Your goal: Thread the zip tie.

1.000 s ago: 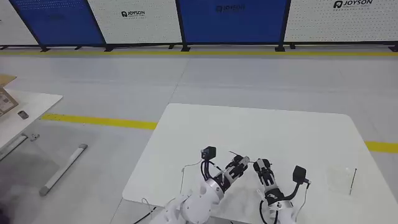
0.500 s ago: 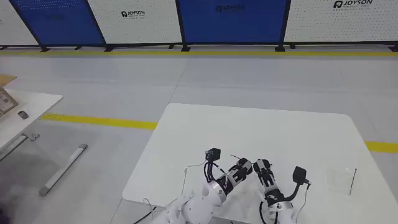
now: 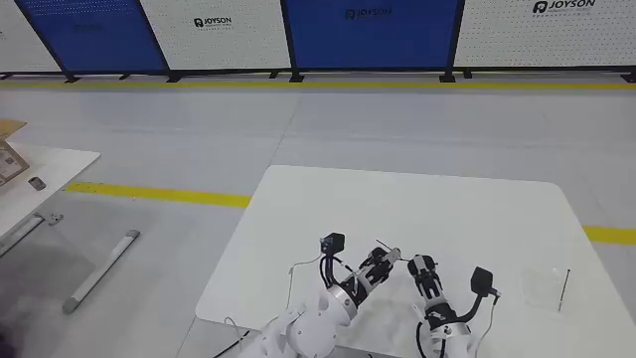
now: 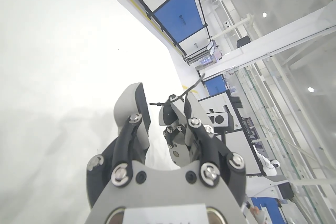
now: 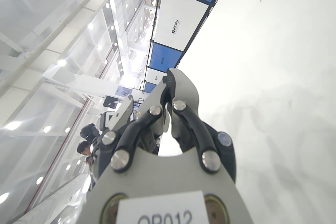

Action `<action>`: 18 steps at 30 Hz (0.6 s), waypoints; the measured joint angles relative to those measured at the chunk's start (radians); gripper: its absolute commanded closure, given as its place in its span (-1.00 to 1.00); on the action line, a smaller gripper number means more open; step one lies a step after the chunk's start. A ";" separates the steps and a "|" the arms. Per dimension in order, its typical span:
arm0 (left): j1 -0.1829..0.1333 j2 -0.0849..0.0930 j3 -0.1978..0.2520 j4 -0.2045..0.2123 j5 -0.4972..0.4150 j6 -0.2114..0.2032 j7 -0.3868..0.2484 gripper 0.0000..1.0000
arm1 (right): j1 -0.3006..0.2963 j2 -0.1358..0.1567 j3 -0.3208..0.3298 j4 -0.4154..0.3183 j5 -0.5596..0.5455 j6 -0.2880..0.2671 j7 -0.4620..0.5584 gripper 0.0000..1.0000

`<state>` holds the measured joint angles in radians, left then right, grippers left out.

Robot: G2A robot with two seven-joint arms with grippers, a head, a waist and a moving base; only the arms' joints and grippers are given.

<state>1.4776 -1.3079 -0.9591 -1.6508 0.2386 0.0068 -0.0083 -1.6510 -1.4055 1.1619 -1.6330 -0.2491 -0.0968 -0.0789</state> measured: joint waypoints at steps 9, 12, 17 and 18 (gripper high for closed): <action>0.015 0.004 -0.017 -0.018 0.001 -0.006 0.017 0.84 | 0.009 -0.002 -0.005 0.013 -0.002 0.003 -0.006 1.00; 0.017 0.004 -0.019 -0.020 0.003 -0.005 0.017 0.80 | 0.010 -0.002 -0.007 0.015 -0.008 0.003 -0.007 1.00; 0.013 0.004 -0.013 -0.017 0.013 0.004 0.011 0.86 | 0.008 -0.002 -0.009 0.014 -0.015 -0.001 -0.012 1.00; 0.011 0.003 -0.011 -0.015 0.015 0.006 0.010 0.90 | 0.007 -0.002 -0.009 0.014 -0.016 -0.002 -0.013 1.00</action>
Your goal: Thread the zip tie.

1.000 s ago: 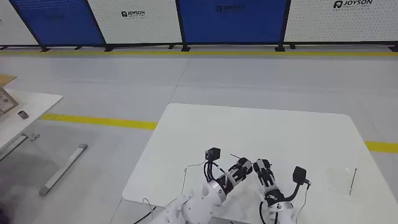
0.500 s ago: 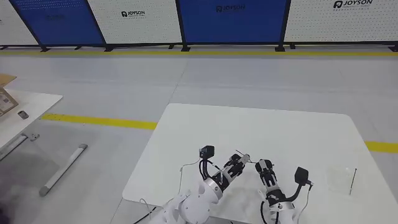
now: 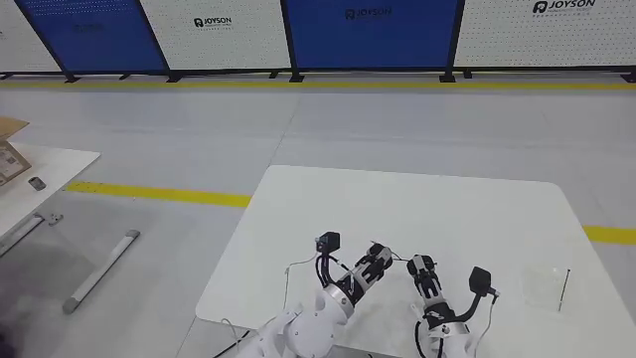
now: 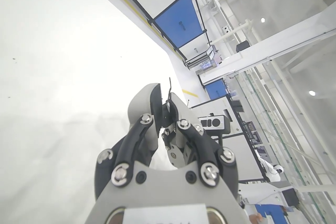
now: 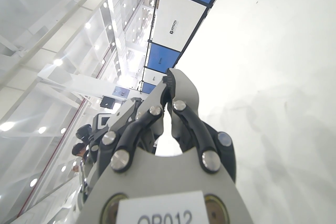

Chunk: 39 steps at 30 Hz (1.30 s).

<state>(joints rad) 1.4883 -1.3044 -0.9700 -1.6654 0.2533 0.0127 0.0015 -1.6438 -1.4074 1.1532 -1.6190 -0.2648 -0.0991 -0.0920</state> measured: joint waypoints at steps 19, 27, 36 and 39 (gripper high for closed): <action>-0.015 -0.002 0.010 0.017 0.003 0.007 -0.009 0.68 | 0.001 -0.001 -0.009 0.002 -0.035 0.004 -0.013 1.00; -0.017 -0.002 0.011 0.017 0.004 0.010 -0.010 1.00 | 0.003 -0.002 -0.015 0.004 -0.053 0.010 -0.020 1.00; -0.018 -0.002 0.017 0.018 0.013 0.016 -0.019 1.00 | 0.003 -0.003 -0.015 0.004 -0.050 0.008 -0.028 1.00; -0.017 -0.002 0.017 0.017 0.007 0.011 -0.020 1.00 | 0.007 -0.003 -0.015 0.005 -0.045 0.018 -0.020 -1.00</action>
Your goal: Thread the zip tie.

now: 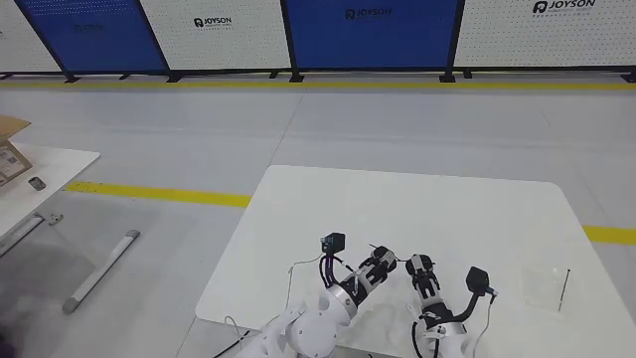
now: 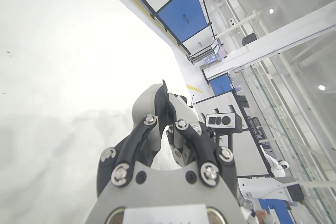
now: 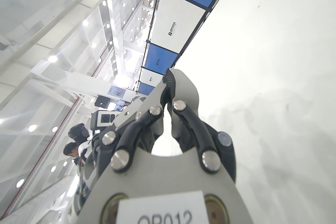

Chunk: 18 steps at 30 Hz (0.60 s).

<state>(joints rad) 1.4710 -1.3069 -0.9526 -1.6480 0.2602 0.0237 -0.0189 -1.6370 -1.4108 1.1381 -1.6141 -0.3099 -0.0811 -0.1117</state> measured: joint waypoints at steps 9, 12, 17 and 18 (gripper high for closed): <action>0.007 -0.003 -0.030 -0.008 -0.114 -0.016 0.010 1.00 | -0.008 0.006 0.017 -0.010 0.011 -0.036 0.057 -1.00; 0.016 -0.002 -0.048 -0.025 -0.180 -0.036 -0.005 1.00 | -0.027 0.011 0.028 -0.024 0.005 -0.064 0.070 -1.00; 0.033 0.001 -0.078 -0.051 -0.281 -0.072 -0.051 1.00 | -0.051 0.015 0.051 -0.039 0.036 -0.110 0.072 -1.00; 0.036 0.002 -0.081 -0.054 -0.288 -0.076 -0.057 1.00 | -0.051 0.015 0.051 -0.039 0.037 -0.110 0.072 -1.00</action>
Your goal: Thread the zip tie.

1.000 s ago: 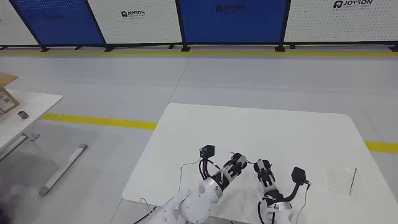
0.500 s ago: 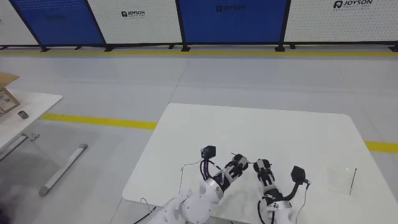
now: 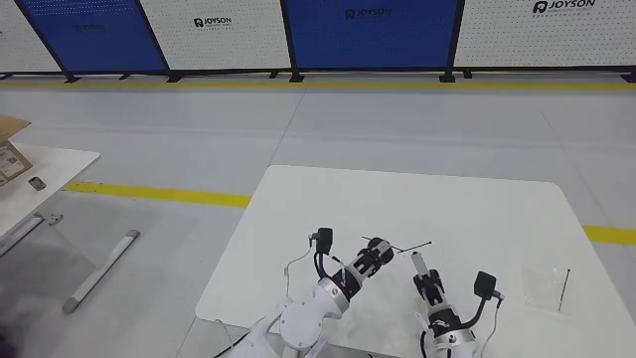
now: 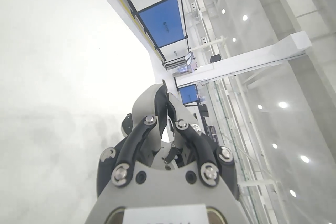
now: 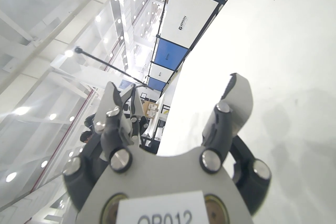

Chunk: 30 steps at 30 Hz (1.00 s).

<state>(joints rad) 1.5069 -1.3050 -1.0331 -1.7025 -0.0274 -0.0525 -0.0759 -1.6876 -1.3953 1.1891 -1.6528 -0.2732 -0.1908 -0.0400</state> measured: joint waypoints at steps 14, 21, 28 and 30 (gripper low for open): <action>0.007 -0.005 -0.011 -0.020 -0.072 0.013 0.049 1.00 | -0.001 0.009 -0.001 -0.015 -0.219 0.032 -0.062 -1.00; 0.012 -0.009 -0.027 -0.043 -0.128 0.046 0.105 1.00 | -0.029 0.023 0.007 -0.067 -0.510 0.109 -0.105 -1.00; 0.005 -0.010 -0.023 -0.039 -0.132 0.052 0.110 1.00 | -0.042 0.024 0.002 -0.082 -0.578 0.145 -0.123 -1.00; 0.005 -0.010 -0.023 -0.039 -0.132 0.052 0.110 1.00 | -0.041 0.024 0.002 -0.082 -0.578 0.145 -0.122 -1.00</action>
<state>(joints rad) 1.5123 -1.3154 -1.0566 -1.7416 -0.1591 -0.0006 0.0339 -1.7291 -1.3713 1.1913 -1.7347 -0.8508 -0.0456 -0.1624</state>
